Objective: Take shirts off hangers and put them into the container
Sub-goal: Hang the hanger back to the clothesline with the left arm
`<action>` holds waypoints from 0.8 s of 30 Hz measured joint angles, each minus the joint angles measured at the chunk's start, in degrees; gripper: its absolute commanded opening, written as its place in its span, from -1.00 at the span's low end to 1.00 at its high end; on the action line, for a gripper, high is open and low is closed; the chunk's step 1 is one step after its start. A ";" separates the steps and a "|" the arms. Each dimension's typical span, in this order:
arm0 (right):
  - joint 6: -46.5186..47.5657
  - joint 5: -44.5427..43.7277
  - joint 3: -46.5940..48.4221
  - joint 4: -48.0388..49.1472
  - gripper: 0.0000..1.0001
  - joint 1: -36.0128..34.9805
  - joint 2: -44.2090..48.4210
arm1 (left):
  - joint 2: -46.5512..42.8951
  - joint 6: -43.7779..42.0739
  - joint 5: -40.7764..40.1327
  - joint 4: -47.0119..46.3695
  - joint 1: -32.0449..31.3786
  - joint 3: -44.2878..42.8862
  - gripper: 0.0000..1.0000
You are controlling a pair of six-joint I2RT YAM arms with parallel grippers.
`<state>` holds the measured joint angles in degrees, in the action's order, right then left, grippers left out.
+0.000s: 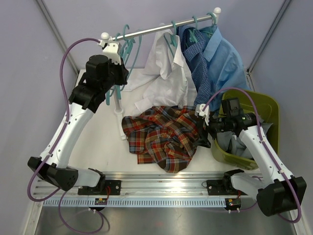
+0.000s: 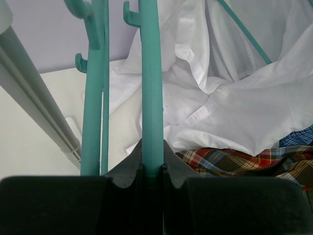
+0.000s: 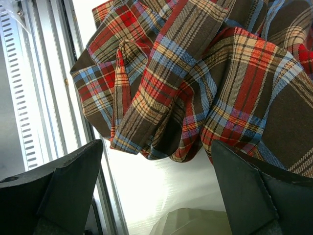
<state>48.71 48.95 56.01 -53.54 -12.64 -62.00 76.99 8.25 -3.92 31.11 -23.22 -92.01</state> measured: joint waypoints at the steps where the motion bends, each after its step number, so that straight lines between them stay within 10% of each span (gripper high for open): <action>1: 0.13 0.20 0.00 -0.17 0.99 0.02 0.00 | 0.22 0.33 0.42 0.07 0.39 0.00 -1.00; 11: 0.46 0.31 0.00 -0.50 0.99 0.33 0.00 | -0.63 2.51 1.86 0.48 1.92 3.13 -0.97; 19: 0.48 0.33 0.00 -0.85 0.99 0.46 -0.24 | -3.63 4.00 2.97 0.52 1.97 4.04 0.31; 24: 0.46 0.94 0.00 -0.94 0.99 0.83 -0.55 | -8.24 5.42 3.82 1.09 1.97 4.04 0.59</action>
<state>49.17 49.89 56.01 -54.48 -11.81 -62.54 68.75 13.67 -0.10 32.21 -21.26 -87.96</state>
